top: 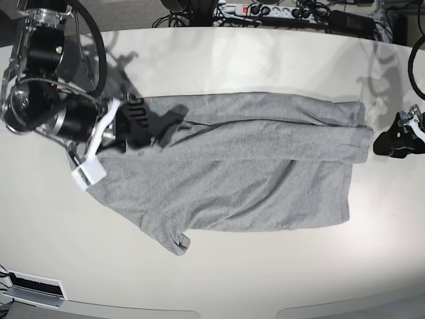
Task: Layout the t-shirt on the table in an organized manner, then fold the t-shirt properly
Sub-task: 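Move the right gripper to the folded shirt's collar end and grasp, then move the left gripper to the folded shirt's opposite end and grasp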
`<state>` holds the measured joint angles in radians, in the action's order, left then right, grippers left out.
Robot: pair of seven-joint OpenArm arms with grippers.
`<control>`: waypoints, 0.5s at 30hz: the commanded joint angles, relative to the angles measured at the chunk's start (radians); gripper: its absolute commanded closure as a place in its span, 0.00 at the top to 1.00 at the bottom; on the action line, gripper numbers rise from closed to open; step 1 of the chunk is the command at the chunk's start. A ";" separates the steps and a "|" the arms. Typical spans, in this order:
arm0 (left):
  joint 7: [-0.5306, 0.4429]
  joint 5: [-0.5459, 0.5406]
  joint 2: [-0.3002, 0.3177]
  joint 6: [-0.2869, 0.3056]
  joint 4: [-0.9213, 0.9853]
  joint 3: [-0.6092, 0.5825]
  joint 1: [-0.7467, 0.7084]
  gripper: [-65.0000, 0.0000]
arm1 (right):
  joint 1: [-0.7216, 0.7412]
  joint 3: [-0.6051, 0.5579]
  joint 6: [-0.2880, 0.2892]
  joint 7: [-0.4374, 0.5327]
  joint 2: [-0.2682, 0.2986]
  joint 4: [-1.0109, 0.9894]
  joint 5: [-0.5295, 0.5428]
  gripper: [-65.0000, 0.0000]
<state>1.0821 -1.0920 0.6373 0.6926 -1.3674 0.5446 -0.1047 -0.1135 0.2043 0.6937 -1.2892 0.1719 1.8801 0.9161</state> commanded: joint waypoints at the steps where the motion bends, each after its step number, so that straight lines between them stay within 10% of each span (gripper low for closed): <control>1: -0.008 -0.019 0.027 0.006 -0.013 0.011 0.014 0.58 | 0.036 -0.009 0.004 0.040 0.008 0.015 -0.013 0.00; 9: -0.008 -0.020 0.028 0.006 -0.013 0.011 0.014 0.58 | 0.255 -0.081 0.004 0.153 0.009 0.015 -0.310 0.00; 15: -0.003 -0.042 0.028 0.006 -0.013 0.011 0.014 0.58 | 0.309 -0.080 -0.077 0.152 0.014 0.015 -0.330 0.62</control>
<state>1.0962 -1.1107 0.6376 0.6926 -1.3674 0.5446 -0.1047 0.1791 0.1207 0.6178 -1.1553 0.1802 1.8793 0.5755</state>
